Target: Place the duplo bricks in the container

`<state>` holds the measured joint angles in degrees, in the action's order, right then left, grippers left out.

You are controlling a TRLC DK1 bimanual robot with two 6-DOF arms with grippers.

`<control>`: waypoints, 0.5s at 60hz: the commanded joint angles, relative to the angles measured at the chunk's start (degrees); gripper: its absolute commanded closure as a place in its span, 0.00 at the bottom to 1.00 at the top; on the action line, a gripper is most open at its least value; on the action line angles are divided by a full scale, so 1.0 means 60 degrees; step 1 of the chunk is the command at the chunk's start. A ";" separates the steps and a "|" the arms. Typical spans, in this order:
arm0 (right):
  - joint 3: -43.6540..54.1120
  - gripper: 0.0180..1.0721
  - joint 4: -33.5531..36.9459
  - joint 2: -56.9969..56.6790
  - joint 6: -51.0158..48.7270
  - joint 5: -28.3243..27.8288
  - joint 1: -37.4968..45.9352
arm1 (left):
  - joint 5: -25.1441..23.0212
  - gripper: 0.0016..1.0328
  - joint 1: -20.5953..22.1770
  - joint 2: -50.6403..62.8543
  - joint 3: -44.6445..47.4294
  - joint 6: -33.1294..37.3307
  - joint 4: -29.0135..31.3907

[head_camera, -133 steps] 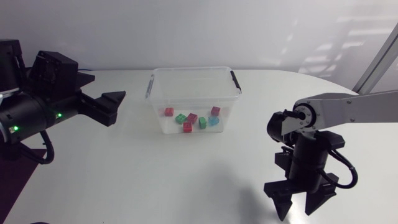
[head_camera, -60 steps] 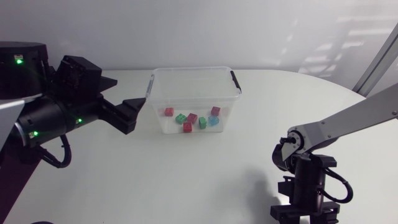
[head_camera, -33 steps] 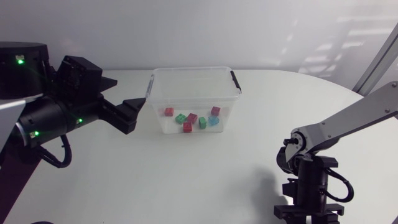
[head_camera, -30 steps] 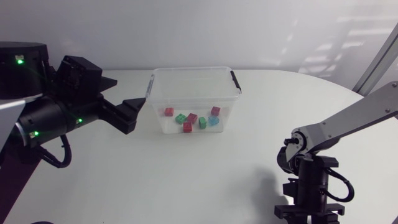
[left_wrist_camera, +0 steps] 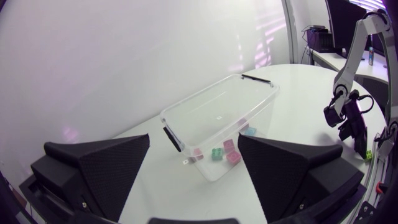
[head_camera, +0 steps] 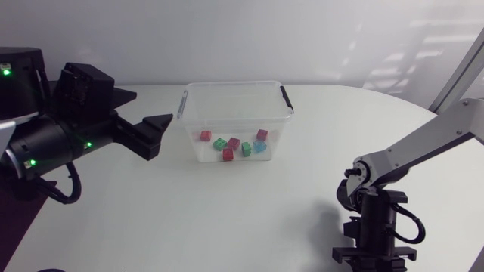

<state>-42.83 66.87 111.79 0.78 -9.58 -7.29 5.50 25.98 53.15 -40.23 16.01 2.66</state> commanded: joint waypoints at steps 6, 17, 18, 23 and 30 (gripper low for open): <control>0.0165 0.75 0.0061 0.0133 -0.0349 0.0411 0.0395 | 0.0095 0.04 -0.0052 -0.0127 -0.0004 -0.0222 -0.0003; -0.0201 0.75 0.0207 -0.0086 -0.0393 0.0382 0.0307 | 0.0095 0.04 -0.0008 -0.0127 0.0010 -0.0237 -0.0003; -0.0201 0.75 0.0222 -0.0116 -0.0393 0.0382 0.0321 | 0.0095 0.04 -0.0008 -0.0127 0.0010 -0.0237 -0.0003; -0.0054 0.69 0.0398 -0.0306 -0.0496 0.0382 0.0439 | 0.0109 0.04 0.0006 -0.0142 0.0010 -0.0237 0.0041; 0.0180 0.33 0.0588 -0.0540 -0.0598 0.0367 0.0116 | 0.0109 0.04 0.0006 -0.0156 -0.0063 -0.0222 0.0114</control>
<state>-43.13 68.79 110.00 -1.48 -7.46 -5.41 5.54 26.00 52.86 -40.23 16.01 3.01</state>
